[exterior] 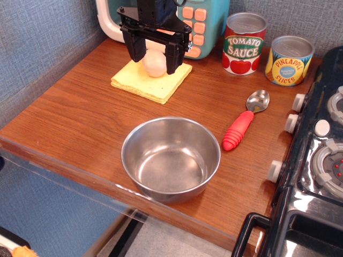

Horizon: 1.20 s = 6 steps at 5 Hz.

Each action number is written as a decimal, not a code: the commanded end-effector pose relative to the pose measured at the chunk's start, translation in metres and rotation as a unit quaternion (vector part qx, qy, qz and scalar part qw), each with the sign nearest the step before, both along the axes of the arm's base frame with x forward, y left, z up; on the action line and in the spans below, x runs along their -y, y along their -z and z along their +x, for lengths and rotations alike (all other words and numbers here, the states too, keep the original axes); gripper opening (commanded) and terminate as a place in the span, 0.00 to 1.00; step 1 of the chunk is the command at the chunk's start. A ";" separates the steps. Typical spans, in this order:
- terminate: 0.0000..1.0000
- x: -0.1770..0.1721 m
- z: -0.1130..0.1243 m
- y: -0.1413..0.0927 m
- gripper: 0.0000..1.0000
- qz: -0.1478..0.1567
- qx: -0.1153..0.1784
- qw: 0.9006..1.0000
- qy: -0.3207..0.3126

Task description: Move the pot between yellow cloth and lower left corner.

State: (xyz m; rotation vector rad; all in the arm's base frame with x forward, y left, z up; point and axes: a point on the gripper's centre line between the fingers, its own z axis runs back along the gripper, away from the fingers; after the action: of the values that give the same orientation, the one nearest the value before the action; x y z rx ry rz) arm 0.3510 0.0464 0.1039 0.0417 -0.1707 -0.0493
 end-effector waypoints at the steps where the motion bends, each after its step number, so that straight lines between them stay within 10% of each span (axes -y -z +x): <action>1: 0.00 0.000 0.000 0.000 1.00 0.000 0.000 1.000 0.000; 3: 0.00 0.013 -0.037 -0.007 1.00 -0.022 0.001 1.000 0.018; 6: 0.00 0.002 -0.088 0.018 1.00 0.040 -0.042 0.998 -0.009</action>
State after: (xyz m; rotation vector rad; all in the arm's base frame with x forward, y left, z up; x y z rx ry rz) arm 0.2600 0.0460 0.0730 0.1098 -0.0483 -0.0265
